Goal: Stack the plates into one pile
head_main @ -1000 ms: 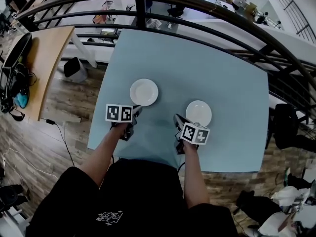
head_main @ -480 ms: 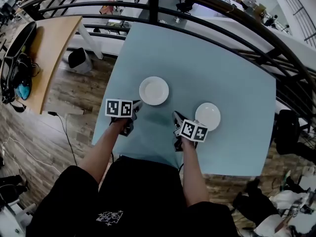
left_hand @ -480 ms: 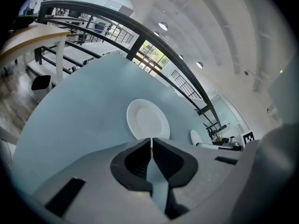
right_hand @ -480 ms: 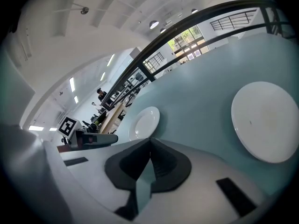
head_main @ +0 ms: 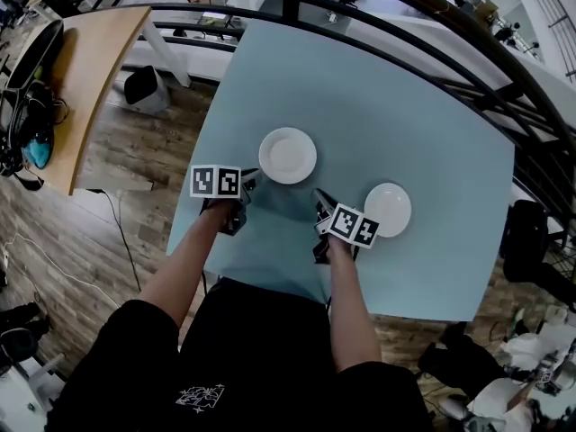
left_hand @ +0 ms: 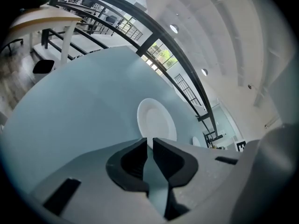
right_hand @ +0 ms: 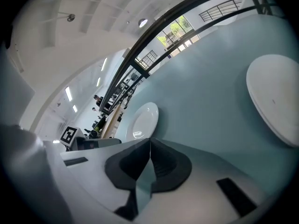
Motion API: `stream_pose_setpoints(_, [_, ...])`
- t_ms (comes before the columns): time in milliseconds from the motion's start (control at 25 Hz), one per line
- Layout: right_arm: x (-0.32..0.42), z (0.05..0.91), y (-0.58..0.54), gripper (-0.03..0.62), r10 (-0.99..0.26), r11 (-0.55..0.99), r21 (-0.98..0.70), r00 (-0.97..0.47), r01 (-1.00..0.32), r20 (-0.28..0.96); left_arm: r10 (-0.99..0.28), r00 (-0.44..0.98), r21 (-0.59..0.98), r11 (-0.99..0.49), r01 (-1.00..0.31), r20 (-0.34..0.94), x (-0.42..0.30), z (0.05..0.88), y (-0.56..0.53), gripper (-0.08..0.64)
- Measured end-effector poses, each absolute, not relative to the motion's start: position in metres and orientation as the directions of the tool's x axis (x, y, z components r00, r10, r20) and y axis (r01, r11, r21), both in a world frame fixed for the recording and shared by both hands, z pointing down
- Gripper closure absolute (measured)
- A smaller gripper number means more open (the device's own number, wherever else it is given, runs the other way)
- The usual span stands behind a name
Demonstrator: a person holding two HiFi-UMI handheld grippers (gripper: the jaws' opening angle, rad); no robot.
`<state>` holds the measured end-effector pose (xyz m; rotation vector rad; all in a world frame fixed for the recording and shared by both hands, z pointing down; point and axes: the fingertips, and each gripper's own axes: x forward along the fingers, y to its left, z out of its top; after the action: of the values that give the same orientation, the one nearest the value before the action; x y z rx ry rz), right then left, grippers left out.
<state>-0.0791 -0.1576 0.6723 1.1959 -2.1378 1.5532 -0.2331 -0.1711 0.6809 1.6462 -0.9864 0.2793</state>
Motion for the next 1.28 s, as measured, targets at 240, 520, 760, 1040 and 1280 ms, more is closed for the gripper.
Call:
stream_pose_setpoints(240, [-0.091,0.68,-0.173,0.583,-0.474,0.065,-0.708,-0.646,-0.704,0.599,-0.458,0.642,0.735,0.039,-0.677,0.615,-0.238,0.689,-0.179,0.528])
stream_pose_setpoints(520, [-0.098,0.686,-0.186,0.509,-0.484,0.009,-0.749,-0.658,-0.663,0.577,-0.475,0.652,0.77,0.093,-0.631,0.591,-0.242,0.695,-0.19,0.491])
stream_pose_setpoints(760, [-0.098,0.692,-0.195,0.48,-0.491,-0.092,-0.792,-0.664,-0.604,0.563,-0.494,0.652,0.791,0.134,-0.597,0.575,-0.244,0.697,-0.202,0.476])
stream_pose_setpoints(1040, [-0.1,0.699,-0.2,0.469,-0.503,-0.22,-0.825,-0.664,-0.521,0.553,-0.495,0.65,0.802,0.193,-0.565,0.577,-0.248,0.701,-0.209,0.476])
stream_pose_setpoints(1280, [-0.102,0.706,-0.201,0.52,-0.475,-0.242,-0.802,-0.654,-0.546,0.589,-0.476,0.646,0.79,0.208,-0.577,0.597,-0.246,0.705,-0.211,0.482])
